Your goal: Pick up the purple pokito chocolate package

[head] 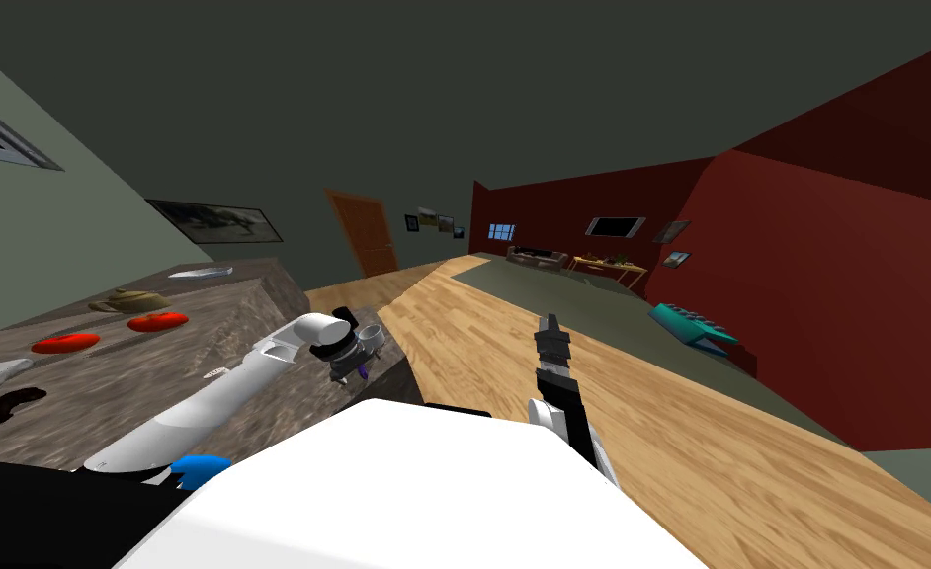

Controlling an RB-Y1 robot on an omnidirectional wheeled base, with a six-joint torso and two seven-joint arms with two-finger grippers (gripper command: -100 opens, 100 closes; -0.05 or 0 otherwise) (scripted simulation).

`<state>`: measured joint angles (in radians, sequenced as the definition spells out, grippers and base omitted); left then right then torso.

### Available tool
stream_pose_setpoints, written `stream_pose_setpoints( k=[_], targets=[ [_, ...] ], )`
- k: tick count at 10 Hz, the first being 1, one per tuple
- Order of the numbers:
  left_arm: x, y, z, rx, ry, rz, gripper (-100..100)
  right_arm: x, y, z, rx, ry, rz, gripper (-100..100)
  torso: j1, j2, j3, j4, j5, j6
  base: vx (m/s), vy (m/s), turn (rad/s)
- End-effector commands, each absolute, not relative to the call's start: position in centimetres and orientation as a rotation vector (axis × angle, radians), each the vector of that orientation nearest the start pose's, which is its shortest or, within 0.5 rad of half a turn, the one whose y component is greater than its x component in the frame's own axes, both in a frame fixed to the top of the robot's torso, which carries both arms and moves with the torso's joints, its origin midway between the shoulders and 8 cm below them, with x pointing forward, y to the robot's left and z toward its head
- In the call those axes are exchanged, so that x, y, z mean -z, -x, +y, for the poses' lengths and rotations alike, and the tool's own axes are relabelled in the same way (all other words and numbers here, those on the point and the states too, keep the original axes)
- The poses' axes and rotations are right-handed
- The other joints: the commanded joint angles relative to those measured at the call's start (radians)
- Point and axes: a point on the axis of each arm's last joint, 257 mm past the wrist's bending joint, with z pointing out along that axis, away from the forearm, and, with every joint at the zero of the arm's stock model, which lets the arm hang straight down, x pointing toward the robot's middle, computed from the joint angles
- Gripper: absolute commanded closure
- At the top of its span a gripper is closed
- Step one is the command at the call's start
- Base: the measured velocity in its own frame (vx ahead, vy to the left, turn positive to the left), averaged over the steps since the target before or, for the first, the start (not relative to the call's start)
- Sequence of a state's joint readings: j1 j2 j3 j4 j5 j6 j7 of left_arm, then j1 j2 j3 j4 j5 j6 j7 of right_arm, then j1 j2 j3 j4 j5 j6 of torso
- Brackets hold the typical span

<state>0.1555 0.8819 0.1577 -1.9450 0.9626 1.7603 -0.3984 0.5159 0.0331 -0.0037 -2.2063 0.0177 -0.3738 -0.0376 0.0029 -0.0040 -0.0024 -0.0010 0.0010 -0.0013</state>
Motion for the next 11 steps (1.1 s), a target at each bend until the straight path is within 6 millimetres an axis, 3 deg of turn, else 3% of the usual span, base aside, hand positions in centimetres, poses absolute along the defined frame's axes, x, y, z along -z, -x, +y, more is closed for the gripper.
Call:
stream_pose_setpoints(
  k=[1, 2, 3, 4, 6, 7, 8, 11],
  targets=[
    [31.1, -24.8, 42.2, 0.030, 1.540, 2.767, -100, 4.1, -37.3, -29.1, -1.261, -0.863, 0.725, 0, 0.000, 0.000, 0.000, 0.000, 0.000, 0.000, 0.036, 0.051, -0.035],
    [31.3, -25.0, 41.9, 0.045, 1.539, 2.759, -100, 4.1, -37.3, -29.1, -1.261, -0.863, 0.725, 0, 0.000, 0.001, 0.000, 0.000, 0.000, 0.000, 0.016, 0.026, -0.008],
    [31.2, -24.9, 41.9, 0.041, 1.539, 2.762, 0, 4.1, -37.3, -29.1, -1.261, -0.863, 0.725, 0, -0.002, 0.002, 0.001, 0.000, 0.000, 0.000, 0.000, 0.000, 0.000],
    [32.4, -25.0, 42.0, 0.043, 1.553, 2.752, -100, 4.1, -37.3, -29.1, -1.262, -0.863, 0.724, 0, -0.003, 0.003, 0.002, 0.001, -0.001, 0.000, -0.018, 0.003, -0.075],
    [33.7, -25.0, 42.1, 0.043, 1.566, 2.743, -100, 4.1, -37.3, -29.1, -1.262, -0.862, 0.724, 0, -0.003, 0.005, 0.003, 0.001, -0.001, 0.000, -0.036, 0.013, -0.067],
    [33.2, -25.1, 42.0, 0.042, 1.562, 2.748, -100, 4.1, -37.3, -29.1, -1.262, -0.862, 0.724, 0, -0.003, 0.006, 0.003, 0.001, -0.001, 0.000, -0.015, 0.008, -0.010],
    [33.3, -25.1, 42.0, 0.043, 1.562, 2.746, 100, 4.1, -37.3, -29.1, -1.262, -0.863, 0.724, 0, -0.003, 0.005, 0.003, 0.001, -0.001, 0.000, 0.000, 0.000, 0.000],
    [33.3, -25.1, 42.0, 0.041, 1.561, 2.748, 100, 4.1, -37.3, -29.1, -1.262, -0.863, 0.724, 0, -0.004, 0.003, 0.002, 0.001, 0.000, 0.000, 0.000, 0.000, 0.000]
  ],
)
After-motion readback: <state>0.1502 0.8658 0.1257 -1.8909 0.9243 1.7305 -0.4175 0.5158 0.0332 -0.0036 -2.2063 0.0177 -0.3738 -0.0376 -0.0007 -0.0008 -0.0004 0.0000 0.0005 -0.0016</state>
